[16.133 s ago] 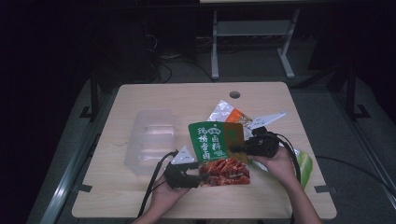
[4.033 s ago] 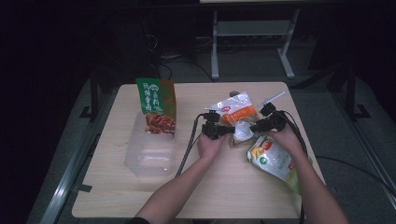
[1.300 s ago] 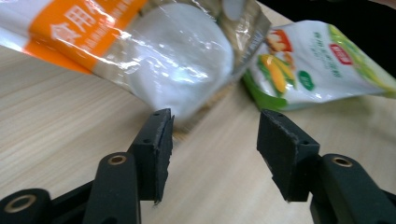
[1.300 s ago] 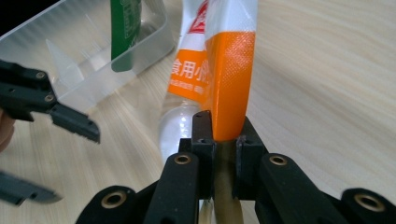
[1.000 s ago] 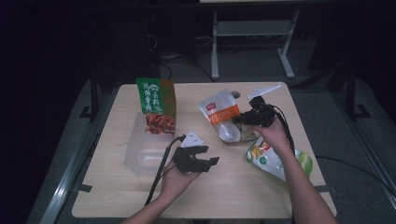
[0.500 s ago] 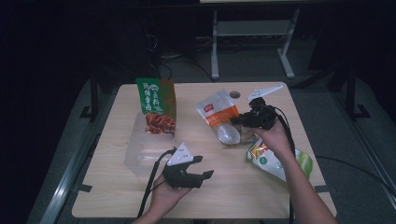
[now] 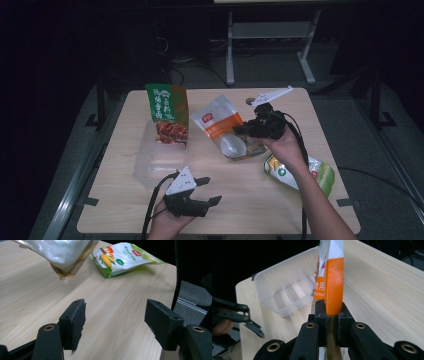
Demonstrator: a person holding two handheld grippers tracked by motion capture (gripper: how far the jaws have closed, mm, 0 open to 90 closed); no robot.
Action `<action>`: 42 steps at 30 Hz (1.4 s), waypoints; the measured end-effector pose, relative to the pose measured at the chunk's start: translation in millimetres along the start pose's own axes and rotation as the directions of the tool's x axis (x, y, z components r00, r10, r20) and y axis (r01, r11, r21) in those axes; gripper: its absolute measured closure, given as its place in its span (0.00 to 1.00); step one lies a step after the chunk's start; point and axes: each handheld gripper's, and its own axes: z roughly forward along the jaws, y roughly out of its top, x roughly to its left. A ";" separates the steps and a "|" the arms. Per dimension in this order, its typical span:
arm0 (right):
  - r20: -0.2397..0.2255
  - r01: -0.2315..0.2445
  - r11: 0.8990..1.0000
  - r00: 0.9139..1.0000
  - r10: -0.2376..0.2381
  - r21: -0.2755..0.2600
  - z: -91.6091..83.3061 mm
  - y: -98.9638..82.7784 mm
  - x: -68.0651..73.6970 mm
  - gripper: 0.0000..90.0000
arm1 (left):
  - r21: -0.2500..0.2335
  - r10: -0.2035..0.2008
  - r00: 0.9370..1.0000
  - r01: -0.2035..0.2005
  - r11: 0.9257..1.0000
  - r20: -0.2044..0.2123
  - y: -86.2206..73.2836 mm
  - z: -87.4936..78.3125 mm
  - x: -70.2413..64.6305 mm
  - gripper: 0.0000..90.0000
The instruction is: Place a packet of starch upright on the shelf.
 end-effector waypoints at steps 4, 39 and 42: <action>-0.036 0.041 0.999 0.999 -0.041 -0.001 7.3 19.6 13.0 0.92 | -0.010 -0.002 1.000 0.002 1.000 -0.001 -3.2 -3.4 0.2 0.36; -0.215 0.095 0.995 0.972 -0.099 -0.029 161.5 96.6 59.0 0.92 | -0.035 -0.003 1.000 0.003 0.999 0.000 -12.5 -18.3 4.0 0.34; -0.215 0.081 0.996 0.973 -0.085 -0.029 175.2 92.7 58.7 0.92 | -0.029 0.000 1.000 0.000 1.000 0.003 -13.1 -17.3 3.8 0.34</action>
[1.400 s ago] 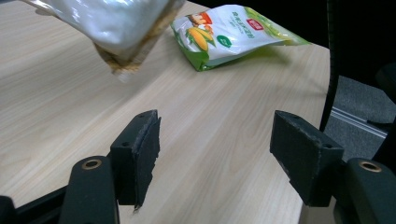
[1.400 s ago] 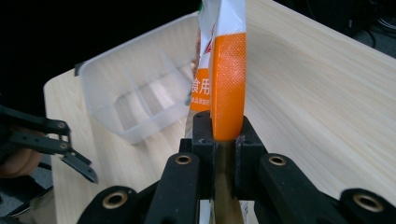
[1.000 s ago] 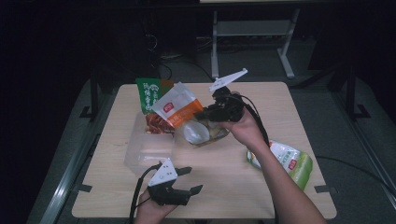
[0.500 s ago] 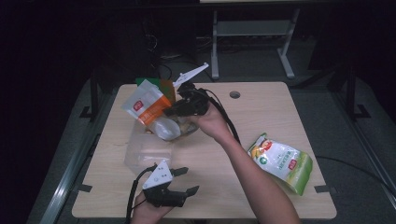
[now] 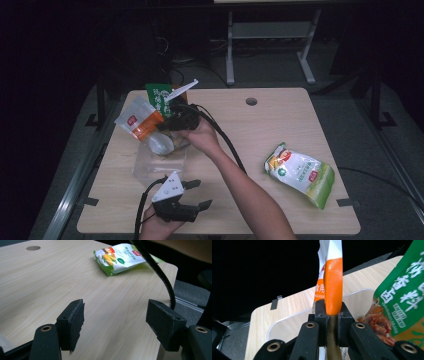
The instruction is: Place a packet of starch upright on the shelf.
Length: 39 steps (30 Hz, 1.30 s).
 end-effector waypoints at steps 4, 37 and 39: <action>-0.005 -0.015 1.000 1.000 0.015 0.022 15.7 -9.9 -4.4 0.91 | 0.006 0.001 1.000 -0.001 1.000 0.005 -0.6 0.9 0.4 0.34; -0.007 0.067 0.972 0.998 -0.067 0.224 47.8 -6.7 -1.6 1.00 | 0.006 -0.003 1.000 0.003 1.000 0.018 -0.6 1.8 1.8 0.34; -0.004 0.041 0.986 0.999 -0.041 0.162 41.3 -8.6 0.3 1.00 | 0.005 -0.006 1.000 0.006 1.000 0.019 -0.6 2.1 0.7 0.34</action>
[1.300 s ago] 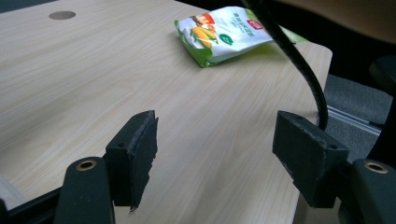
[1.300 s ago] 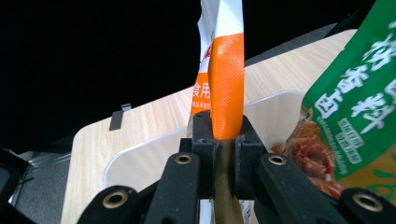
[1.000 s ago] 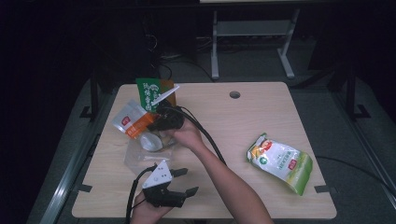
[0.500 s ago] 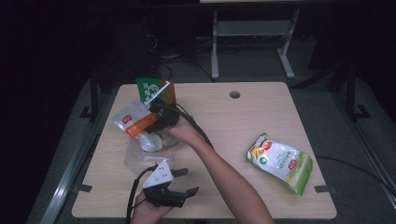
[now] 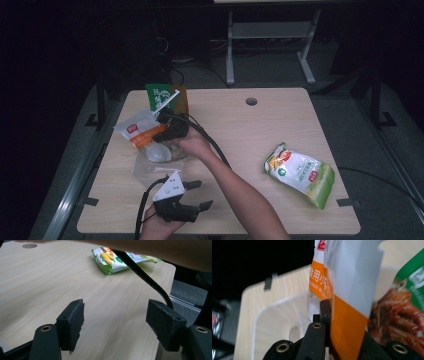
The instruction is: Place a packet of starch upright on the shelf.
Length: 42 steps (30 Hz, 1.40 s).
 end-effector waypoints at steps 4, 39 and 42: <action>-0.018 -0.041 0.988 0.999 0.039 -0.148 -9.4 -2.4 3.8 1.00 | 0.000 0.003 1.000 -0.003 1.000 0.002 0.1 0.6 -0.7 0.34; 0.022 -0.039 0.999 0.999 0.039 -0.021 -8.1 -47.4 -11.8 0.84 | 0.017 -0.007 1.000 0.007 1.000 -0.001 -1.6 3.9 3.0 0.33; 0.015 -0.051 0.998 0.999 0.051 -0.030 -15.2 -48.0 -11.6 0.79 | 0.018 -0.008 1.000 0.008 1.000 -0.004 -1.6 3.9 4.0 0.33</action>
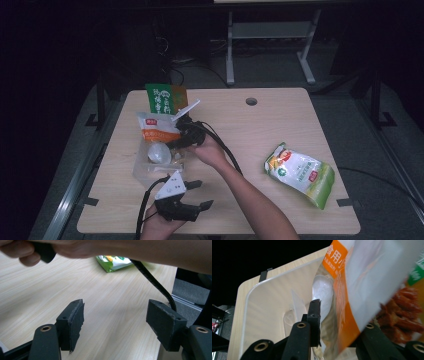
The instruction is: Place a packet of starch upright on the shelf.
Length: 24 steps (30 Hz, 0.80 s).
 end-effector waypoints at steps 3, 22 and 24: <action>-0.006 -0.004 1.000 1.000 0.004 -0.020 -9.3 -1.1 -1.0 0.76 | 0.002 -0.001 1.000 0.001 1.000 -0.001 0.0 0.7 0.2 0.33; 0.026 -0.028 0.999 0.999 0.029 -0.025 -63.1 -24.7 -0.4 0.64 | 0.026 0.001 1.000 -0.001 1.000 0.001 0.6 7.8 0.7 0.32; 0.034 -0.038 0.999 0.999 0.039 -0.023 -68.3 -28.0 -0.5 0.63 | 0.021 -0.009 1.000 0.009 1.000 0.002 0.9 7.6 0.9 0.32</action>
